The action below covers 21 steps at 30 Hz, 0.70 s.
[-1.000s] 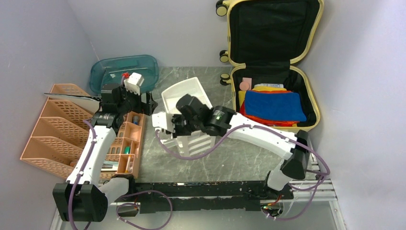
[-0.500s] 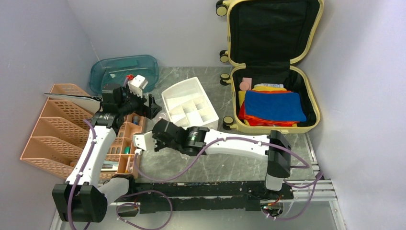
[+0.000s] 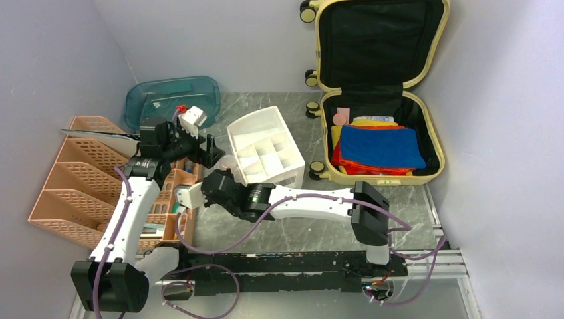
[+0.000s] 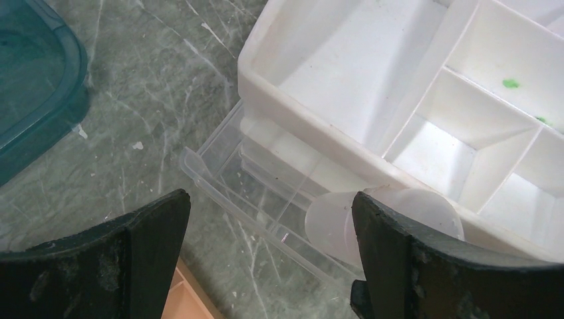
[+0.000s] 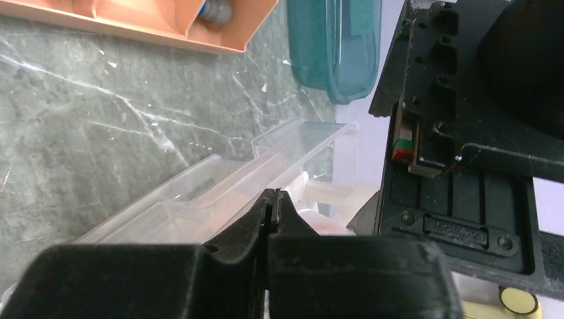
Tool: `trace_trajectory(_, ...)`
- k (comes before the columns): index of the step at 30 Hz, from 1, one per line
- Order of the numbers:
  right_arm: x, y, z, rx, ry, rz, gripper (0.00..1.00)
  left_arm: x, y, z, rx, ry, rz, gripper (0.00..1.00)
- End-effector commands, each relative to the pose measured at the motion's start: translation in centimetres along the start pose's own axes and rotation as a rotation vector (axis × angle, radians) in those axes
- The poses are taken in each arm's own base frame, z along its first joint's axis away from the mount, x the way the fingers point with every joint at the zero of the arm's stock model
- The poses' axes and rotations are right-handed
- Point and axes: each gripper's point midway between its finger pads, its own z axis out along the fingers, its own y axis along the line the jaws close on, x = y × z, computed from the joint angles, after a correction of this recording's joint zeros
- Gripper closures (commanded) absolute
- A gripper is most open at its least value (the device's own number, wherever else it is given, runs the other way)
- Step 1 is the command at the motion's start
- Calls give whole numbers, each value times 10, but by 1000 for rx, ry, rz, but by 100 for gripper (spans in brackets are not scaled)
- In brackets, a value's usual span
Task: Open, take out, and arrange the luggage
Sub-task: Close the drawer of the storage box.
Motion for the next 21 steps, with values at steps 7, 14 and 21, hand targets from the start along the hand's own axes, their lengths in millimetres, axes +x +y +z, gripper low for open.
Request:
trace_trajectory(7,-70,-45,-93,-332,-266,235,97,-15,-25,-9,108,-46,50,4)
trace_trajectory(14,-73,-41,-178,-606,-500,207,92,-16,-47,-14,227,-56,77,4)
trace_trajectory(21,-33,-89,-194,-579,-582,345,83,-25,-45,-27,164,-77,111,4)
